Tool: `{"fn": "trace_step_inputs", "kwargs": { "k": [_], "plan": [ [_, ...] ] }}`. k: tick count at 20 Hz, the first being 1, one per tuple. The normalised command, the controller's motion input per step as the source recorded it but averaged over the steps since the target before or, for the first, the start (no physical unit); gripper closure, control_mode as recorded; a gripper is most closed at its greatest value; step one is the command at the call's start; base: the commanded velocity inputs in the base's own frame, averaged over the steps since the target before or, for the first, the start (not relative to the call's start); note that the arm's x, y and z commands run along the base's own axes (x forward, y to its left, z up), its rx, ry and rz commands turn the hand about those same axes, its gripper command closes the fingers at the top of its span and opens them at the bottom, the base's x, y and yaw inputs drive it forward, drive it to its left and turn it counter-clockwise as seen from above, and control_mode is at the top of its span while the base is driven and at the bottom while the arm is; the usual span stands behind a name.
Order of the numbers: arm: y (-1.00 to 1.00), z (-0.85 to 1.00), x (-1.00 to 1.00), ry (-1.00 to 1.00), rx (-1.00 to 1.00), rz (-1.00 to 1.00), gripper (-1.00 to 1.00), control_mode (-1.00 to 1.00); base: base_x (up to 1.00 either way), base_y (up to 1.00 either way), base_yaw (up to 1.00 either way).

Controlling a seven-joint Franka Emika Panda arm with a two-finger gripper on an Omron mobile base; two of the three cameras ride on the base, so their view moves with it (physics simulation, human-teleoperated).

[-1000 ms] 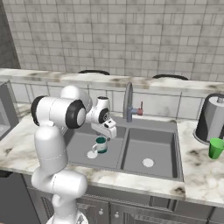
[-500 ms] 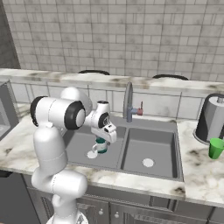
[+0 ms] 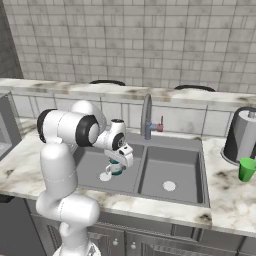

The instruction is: Move any existing items from the left basin to the right basin for drying. Then move the cup from the counter to the left basin of the sink for washing.

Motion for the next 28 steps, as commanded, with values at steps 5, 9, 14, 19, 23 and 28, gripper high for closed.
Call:
{"fn": "trace_step_inputs", "kwargs": {
  "k": [5, 9, 14, 19, 23, 28],
  "plan": [
    [0.0, -0.13, 0.01, 0.0, 0.0, 0.0, -1.0, -1.0, 0.0, 0.0, 0.0],
    [0.0, -0.12, 0.04, 0.0, 0.0, 0.0, -1.0, -1.0, 0.0, 0.0, 0.0],
    [0.0, -0.09, 0.0, 0.0, 0.0, 0.0, -1.0, -1.0, 0.0, 0.0, 0.0],
    [0.0, -0.1, 0.0, 0.02, 0.0, 0.0, 1.0, -1.0, 0.0, 0.0, 0.0],
    [0.0, -0.01, 0.0, 0.0, 0.0, 0.0, 1.0, -1.0, 0.0, 0.0, 0.0],
    [0.0, 0.0, 0.0, -0.01, 0.0, 0.0, 1.0, -1.0, 0.0, 0.0, 0.0]
  ]
}}
